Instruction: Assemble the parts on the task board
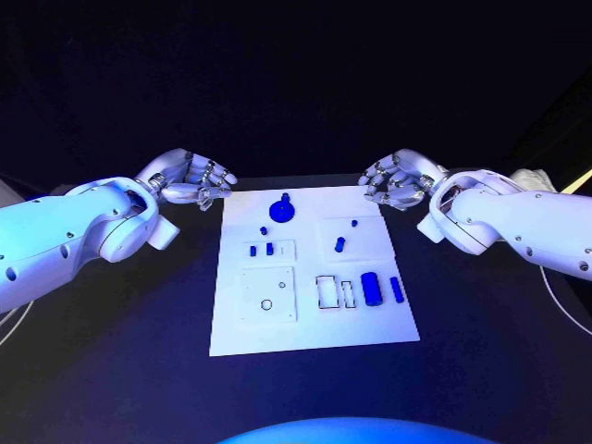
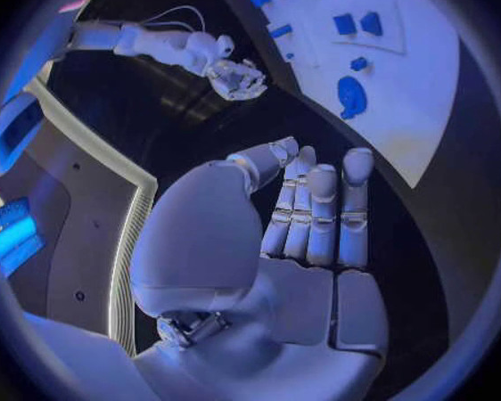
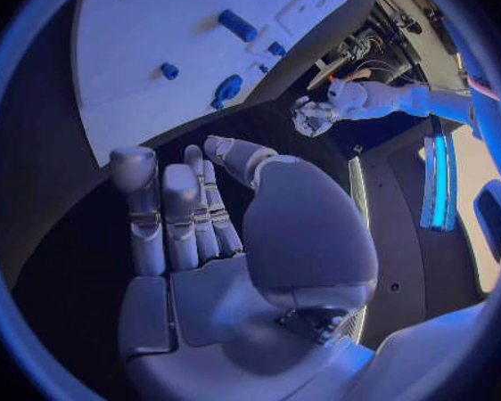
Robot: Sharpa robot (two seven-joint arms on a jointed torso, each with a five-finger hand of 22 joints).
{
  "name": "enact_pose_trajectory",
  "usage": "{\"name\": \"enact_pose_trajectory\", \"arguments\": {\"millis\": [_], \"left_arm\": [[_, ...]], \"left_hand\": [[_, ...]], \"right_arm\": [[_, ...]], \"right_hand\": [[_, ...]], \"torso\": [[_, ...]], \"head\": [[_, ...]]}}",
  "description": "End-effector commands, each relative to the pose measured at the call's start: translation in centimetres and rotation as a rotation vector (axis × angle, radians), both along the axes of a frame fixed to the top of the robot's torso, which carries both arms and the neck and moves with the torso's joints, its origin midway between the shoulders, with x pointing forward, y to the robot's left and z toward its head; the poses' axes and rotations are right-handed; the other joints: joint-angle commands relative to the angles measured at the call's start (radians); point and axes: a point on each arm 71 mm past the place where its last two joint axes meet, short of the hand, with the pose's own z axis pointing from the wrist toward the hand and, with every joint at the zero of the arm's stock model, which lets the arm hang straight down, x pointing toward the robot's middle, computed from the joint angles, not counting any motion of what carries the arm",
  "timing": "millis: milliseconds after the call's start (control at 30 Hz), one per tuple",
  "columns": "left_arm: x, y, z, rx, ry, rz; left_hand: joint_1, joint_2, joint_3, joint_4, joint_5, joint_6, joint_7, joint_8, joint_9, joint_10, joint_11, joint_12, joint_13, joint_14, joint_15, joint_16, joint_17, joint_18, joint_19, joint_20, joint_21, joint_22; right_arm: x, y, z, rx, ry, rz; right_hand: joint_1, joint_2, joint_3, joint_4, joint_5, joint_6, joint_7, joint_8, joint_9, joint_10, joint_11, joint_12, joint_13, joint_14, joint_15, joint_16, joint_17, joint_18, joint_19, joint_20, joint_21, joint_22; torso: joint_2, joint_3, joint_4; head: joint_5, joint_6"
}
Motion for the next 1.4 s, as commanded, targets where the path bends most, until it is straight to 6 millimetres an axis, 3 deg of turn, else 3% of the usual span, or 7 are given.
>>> {"name": "enact_pose_trajectory", "arguments": {"millis": [33, 167, 333, 467, 800, 1400], "left_arm": [[-0.9, 0.0, 0.7, -0.267, 0.074, -0.025], [-1.8, 0.4, 0.9, -0.314, 0.097, -0.057], [-2.6, 0.8, 1.2, -0.347, 0.106, -0.069], [-2.9, 0.9, 1.3, -0.360, 0.110, -0.073], [-3.4, 1.0, 1.4, -0.367, 0.117, -0.076], [-3.5, 1.6, 1.4, -0.358, 0.128, -0.060]], "left_hand": [[-0.036, -0.017, -0.032, 0.019, 0.005, -0.014, 0.001, 0.003, 0.002, -0.028, 0.006, -0.005, -0.003, 0.018, 0.006, 0.011, 0.017, 0.005, 0.026, 0.004, -0.001, 0.002], [-0.062, -0.036, -0.061, 0.043, 0.006, -0.023, 0.001, 0.005, 0.003, -0.054, 0.012, -0.016, -0.010, 0.055, 0.011, 0.043, 0.073, -0.008, 0.086, 0.009, 0.036, 0.036], [-0.062, -0.036, -0.066, 0.050, 0.007, -0.026, 0.000, 0.008, 0.005, -0.058, 0.011, -0.020, -0.014, 0.087, 0.011, 0.068, 0.119, -0.023, 0.149, 0.009, 0.096, 0.090], [-0.061, -0.037, -0.071, 0.055, 0.007, -0.029, 0.001, 0.009, 0.005, -0.058, 0.012, -0.020, -0.016, 0.115, 0.010, 0.088, 0.159, -0.033, 0.190, 0.009, 0.136, 0.124], [-0.077, -0.053, -0.099, 0.077, 0.004, -0.037, 0.006, 0.012, 0.006, -0.086, 0.019, -0.039, -0.028, 0.126, 0.016, 0.099, 0.168, -0.036, 0.207, 0.012, 0.149, 0.135], [-0.078, -0.054, -0.112, 0.086, 0.003, -0.042, 0.009, 0.013, 0.007, -0.103, 0.023, -0.053, -0.037, 0.127, 0.020, 0.100, 0.169, -0.036, 0.207, 0.015, 0.147, 0.134]], "right_arm": [[-0.5, 0.8, -0.2, -0.190, -0.100, 0.095], [-0.8, 1.5, -0.6, -0.328, -0.148, 0.133], [-1.0, 2.4, -1.5, -0.465, -0.158, 0.168], [-1.2, 3.0, -2.2, -0.540, -0.166, 0.181], [-1.2, 4.2, -2.9, -0.607, -0.200, 0.171], [-0.9, 4.6, -3.1, -0.637, -0.234, 0.139]], "right_hand": [[0.010, -0.002, 0.015, -0.006, -0.007, 0.020, 0.001, -0.012, 0.001, 0.043, -0.003, -0.061, -0.066, 0.049, -0.001, 0.095, 0.070, -0.024, 0.052, -0.005, 0.142, 0.084], [-0.001, -0.013, 0.016, -0.004, -0.014, 0.025, 0.002, -0.025, 0.000, 0.064, 0.001, -0.111, -0.113, 0.065, 0.004, 0.125, 0.090, -0.033, 0.068, -0.002, 0.193, 0.116], [-0.014, -0.026, 0.013, 0.001, -0.027, 0.041, -0.001, -0.028, 0.002, 0.077, 0.001, -0.153, -0.147, 0.075, 0.005, 0.158, 0.116, -0.045, 0.088, -0.001, 0.259, 0.155], [-0.018, -0.034, 0.014, 0.004, -0.031, 0.051, -0.003, -0.033, 0.003, 0.095, 0.001, -0.183, -0.173, 0.087, 0.006, 0.199, 0.149, -0.054, 0.105, -0.002, 0.315, 0.187], [-0.037, -0.054, 0.012, 0.013, -0.033, 0.043, 0.006, -0.054, -0.007, 0.072, 0.015, -0.241, -0.211, 0.087, 0.016, 0.214, 0.154, -0.054, 0.104, 0.005, 0.314, 0.190], [-0.034, -0.045, 0.013, 0.018, -0.034, 0.058, 0.009, -0.055, -0.009, 0.066, 0.019, -0.262, -0.229, 0.083, 0.018, 0.215, 0.151, -0.051, 0.101, 0.012, 0.302, 0.186]], "torso": [[0.000, -0.0020, 0.0003], [0.000, -0.0037, 0.0009], [0.001, -0.0019, 0.0004], [0.003, -0.0016, 0.0036], [0.006, -0.0019, 0.0042], [0.004, -0.0007, 0.0022]], "head": [[-0.009, 0.007], [-0.014, 0.011], [-0.016, 0.016], [-0.020, 0.018], [-0.018, 0.016], [-0.015, 0.008]]}}
